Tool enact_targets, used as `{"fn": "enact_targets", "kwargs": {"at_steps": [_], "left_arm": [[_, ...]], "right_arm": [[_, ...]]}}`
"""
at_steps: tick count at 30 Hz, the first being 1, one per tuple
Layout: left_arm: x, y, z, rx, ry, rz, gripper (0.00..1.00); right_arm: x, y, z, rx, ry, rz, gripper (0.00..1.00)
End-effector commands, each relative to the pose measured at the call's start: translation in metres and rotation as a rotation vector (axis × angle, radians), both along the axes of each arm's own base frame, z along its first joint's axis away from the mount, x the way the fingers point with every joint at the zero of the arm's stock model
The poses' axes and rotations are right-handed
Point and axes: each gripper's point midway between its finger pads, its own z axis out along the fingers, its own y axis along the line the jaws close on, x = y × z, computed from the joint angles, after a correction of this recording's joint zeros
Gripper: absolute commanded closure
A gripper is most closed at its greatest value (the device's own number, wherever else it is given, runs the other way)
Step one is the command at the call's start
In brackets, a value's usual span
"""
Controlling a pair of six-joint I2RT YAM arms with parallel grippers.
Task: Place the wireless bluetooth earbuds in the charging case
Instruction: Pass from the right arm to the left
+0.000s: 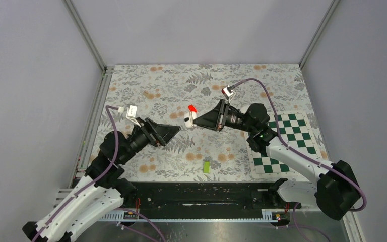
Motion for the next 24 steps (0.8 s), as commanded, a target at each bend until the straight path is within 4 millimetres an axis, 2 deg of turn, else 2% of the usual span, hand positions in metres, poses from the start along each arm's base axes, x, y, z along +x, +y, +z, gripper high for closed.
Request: {"fn": "enact_targets", "kwargs": {"at_steps": [1,3,4,6,8,12,19,24], "left_arm": [[-0.001,-0.001,0.062,-0.403,-0.027,-0.061,0.10],[-0.001,-0.005,0.066,-0.454,-0.026,-0.124,0.11],[0.001,-0.008,0.061,-0.464,0.003,-0.145,0.12],[0.001,-0.012,0.062,-0.513,0.014,-0.193,0.16],[-0.002,-0.016,0.069,-0.549,-0.003,-0.244,0.19],[-0.003,-0.029,0.066,-0.514,0.023,-0.314,0.23],[-0.006,-0.033,0.068,-0.499,0.019,-0.355,0.31],[-0.007,-0.037,0.066,-0.487,0.030,-0.383,0.42]], "right_arm": [[-0.015,-0.008,0.038,0.155,-0.131,0.055,1.00],[-0.017,-0.010,0.042,0.195,-0.124,0.072,1.00],[-0.018,-0.010,0.043,0.211,-0.122,0.079,1.00],[-0.019,-0.010,0.044,0.229,-0.116,0.091,1.00],[-0.019,-0.009,0.043,0.227,-0.110,0.095,1.00],[-0.019,-0.010,0.044,0.220,-0.111,0.093,1.00],[-0.014,-0.007,0.037,0.174,-0.105,0.064,1.00],[-0.012,-0.006,0.036,0.168,-0.100,0.061,1.00]]}}
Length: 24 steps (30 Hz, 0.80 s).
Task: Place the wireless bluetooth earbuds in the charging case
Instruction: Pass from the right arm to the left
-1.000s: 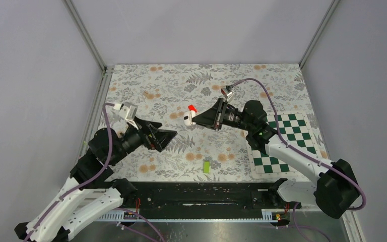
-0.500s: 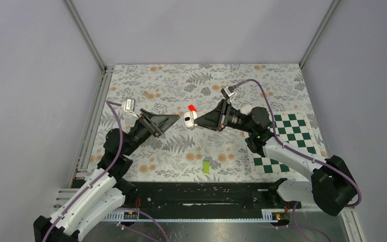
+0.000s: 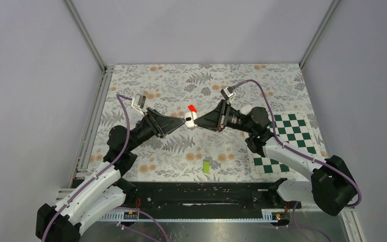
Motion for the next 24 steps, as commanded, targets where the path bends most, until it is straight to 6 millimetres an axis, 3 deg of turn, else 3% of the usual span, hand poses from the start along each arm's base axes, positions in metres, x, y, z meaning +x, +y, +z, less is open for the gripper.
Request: {"fn": "enact_targets", "kwargs": {"at_steps": [1,7,11,14,16,17,19,21,24], "left_arm": [[-0.012,-0.002,0.028,-0.035,-0.094,-0.061,0.42],[-0.010,-0.008,0.021,-0.015,-0.075,-0.086,0.44],[-0.008,-0.009,0.020,-0.011,-0.071,-0.084,0.56],[-0.007,-0.009,0.019,-0.012,-0.068,-0.080,0.74],[-0.008,-0.008,0.018,-0.012,-0.068,-0.078,0.93],[-0.008,-0.008,0.018,-0.015,-0.067,-0.074,1.00],[-0.008,-0.006,0.019,-0.018,-0.075,-0.061,1.00],[-0.010,-0.004,0.020,-0.017,-0.083,-0.054,1.00],[-0.012,-0.002,0.022,-0.012,-0.093,-0.049,1.00]], "right_arm": [[-0.003,-0.003,0.022,0.038,-0.087,-0.005,1.00],[-0.005,-0.003,0.027,0.045,-0.098,0.004,1.00],[-0.005,-0.003,0.027,0.045,-0.098,0.007,1.00],[-0.006,-0.003,0.026,0.043,-0.098,0.008,1.00],[-0.005,-0.003,0.023,0.032,-0.086,0.008,1.00],[-0.004,-0.002,0.019,0.019,-0.077,0.006,0.92],[-0.001,-0.001,0.011,-0.019,-0.061,-0.010,0.61],[0.003,-0.003,0.000,-0.070,-0.052,-0.047,0.40],[0.011,-0.009,-0.011,-0.152,-0.049,-0.128,0.35]]}}
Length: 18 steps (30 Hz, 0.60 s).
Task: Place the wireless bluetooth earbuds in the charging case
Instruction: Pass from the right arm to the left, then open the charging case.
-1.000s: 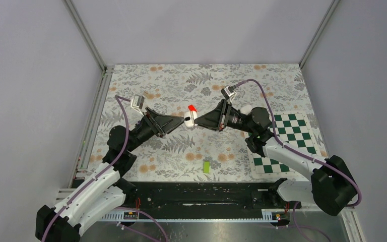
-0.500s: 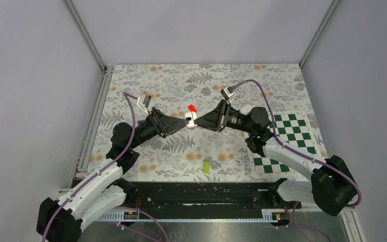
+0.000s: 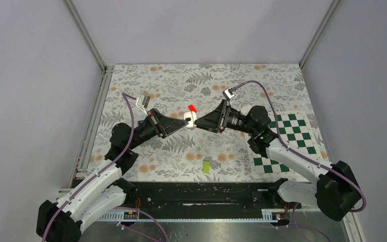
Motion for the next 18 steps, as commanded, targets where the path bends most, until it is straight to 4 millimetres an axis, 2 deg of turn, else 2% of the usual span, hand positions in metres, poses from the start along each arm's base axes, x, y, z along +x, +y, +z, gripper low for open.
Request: {"fn": "enact_targets", "kwargs": {"at_steps": [1,10,18], "left_arm": [[-0.011,0.007,0.034,-0.049,-0.134,0.012,1.00],[-0.013,0.005,0.035,-0.065,-0.136,-0.013,1.00],[-0.017,0.005,0.040,-0.069,-0.154,-0.025,1.00]], "right_arm": [[0.008,-0.010,0.003,-0.084,-0.064,-0.103,0.35],[0.010,-0.012,0.002,-0.114,-0.073,-0.121,0.34],[0.015,-0.012,-0.007,-0.146,-0.045,-0.143,0.34]]}}
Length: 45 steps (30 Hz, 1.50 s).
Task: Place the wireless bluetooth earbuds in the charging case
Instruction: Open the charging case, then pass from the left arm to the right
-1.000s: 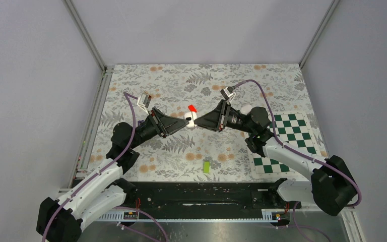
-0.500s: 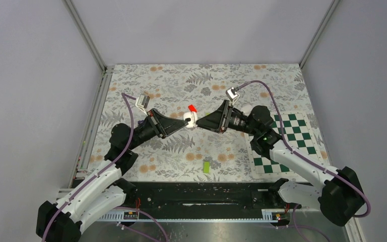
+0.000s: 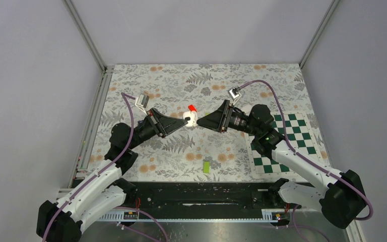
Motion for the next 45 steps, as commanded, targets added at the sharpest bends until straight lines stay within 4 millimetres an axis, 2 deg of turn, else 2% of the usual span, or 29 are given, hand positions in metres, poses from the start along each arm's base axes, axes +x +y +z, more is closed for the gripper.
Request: {"fn": "enact_targets", "kwargs": {"at_steps": [1,6,15,26,29,31,36,41,43,45], "left_arm": [[-0.017,0.003,0.038,-0.073,-0.134,-0.037,1.00],[-0.017,0.004,0.039,-0.075,-0.138,-0.034,1.00],[-0.016,0.004,0.036,-0.068,-0.130,-0.029,1.00],[-0.013,0.001,0.028,-0.047,-0.110,-0.043,1.00],[-0.010,0.000,0.024,-0.025,-0.096,-0.046,1.00],[-0.005,-0.002,0.013,0.025,-0.073,-0.040,1.00],[0.004,-0.012,-0.027,0.190,0.016,-0.148,1.00],[0.010,-0.005,-0.069,0.387,0.145,-0.261,1.00],[0.010,0.001,-0.069,0.400,0.137,-0.287,1.00],[0.005,0.006,-0.062,0.360,0.107,-0.328,1.00]], "right_arm": [[0.009,-0.001,-0.001,-0.041,-0.012,-0.043,0.34],[0.011,-0.004,-0.004,-0.051,-0.005,-0.063,0.34],[0.008,-0.017,0.004,-0.055,-0.025,-0.101,0.32],[-0.002,-0.040,0.033,-0.129,-0.155,-0.173,0.28],[0.003,-0.050,0.023,-0.218,-0.185,-0.220,0.29],[0.008,-0.059,0.007,-0.310,-0.167,-0.266,0.29],[0.026,-0.094,-0.034,-0.570,-0.113,-0.417,0.30],[0.036,-0.125,-0.081,-0.810,-0.051,-0.494,0.30],[0.039,-0.135,-0.098,-0.882,-0.008,-0.529,0.30],[0.042,-0.145,-0.115,-0.951,0.047,-0.572,0.31]]}}
